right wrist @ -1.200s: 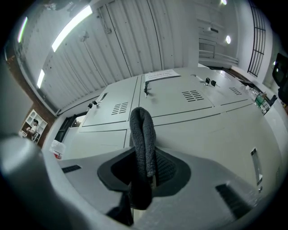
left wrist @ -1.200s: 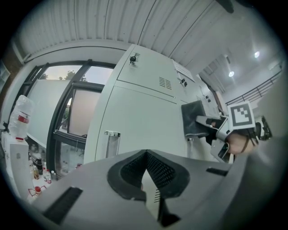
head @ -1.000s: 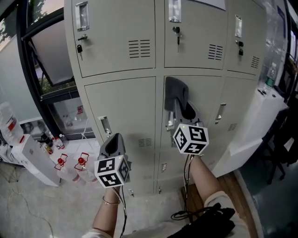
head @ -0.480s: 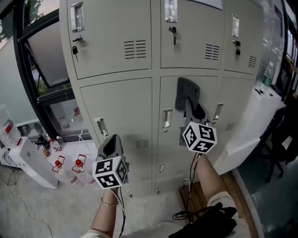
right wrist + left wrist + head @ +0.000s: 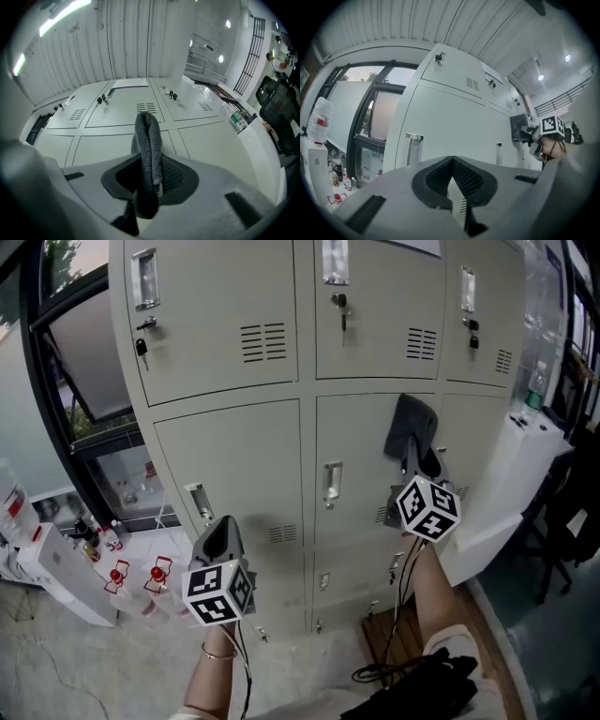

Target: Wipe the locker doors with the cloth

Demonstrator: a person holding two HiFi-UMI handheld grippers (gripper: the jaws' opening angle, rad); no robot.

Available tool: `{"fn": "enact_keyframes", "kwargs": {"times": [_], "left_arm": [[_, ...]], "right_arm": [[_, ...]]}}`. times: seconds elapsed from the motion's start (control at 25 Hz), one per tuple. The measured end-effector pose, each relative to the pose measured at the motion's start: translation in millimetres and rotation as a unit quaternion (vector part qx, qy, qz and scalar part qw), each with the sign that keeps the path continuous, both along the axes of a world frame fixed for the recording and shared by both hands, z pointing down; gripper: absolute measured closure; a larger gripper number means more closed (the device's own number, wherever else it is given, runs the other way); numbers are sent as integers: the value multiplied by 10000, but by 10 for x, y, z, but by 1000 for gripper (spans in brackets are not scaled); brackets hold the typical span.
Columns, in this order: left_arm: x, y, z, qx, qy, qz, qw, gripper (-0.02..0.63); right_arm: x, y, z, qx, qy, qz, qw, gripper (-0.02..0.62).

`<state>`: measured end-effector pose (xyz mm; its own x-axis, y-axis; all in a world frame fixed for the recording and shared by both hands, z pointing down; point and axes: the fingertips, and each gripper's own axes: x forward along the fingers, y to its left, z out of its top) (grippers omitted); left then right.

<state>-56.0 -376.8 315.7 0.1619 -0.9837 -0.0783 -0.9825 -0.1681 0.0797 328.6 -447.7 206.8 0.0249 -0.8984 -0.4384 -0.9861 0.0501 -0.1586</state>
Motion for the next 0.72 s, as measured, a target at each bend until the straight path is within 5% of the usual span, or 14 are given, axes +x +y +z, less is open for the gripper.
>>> {"fn": "enact_keyframes", "kwargs": {"times": [0.72], "left_arm": [[17, -78, 16, -9, 7, -2, 10000, 603]], "right_arm": [[651, -55, 35, -96, 166, 766, 9969, 520]]}}
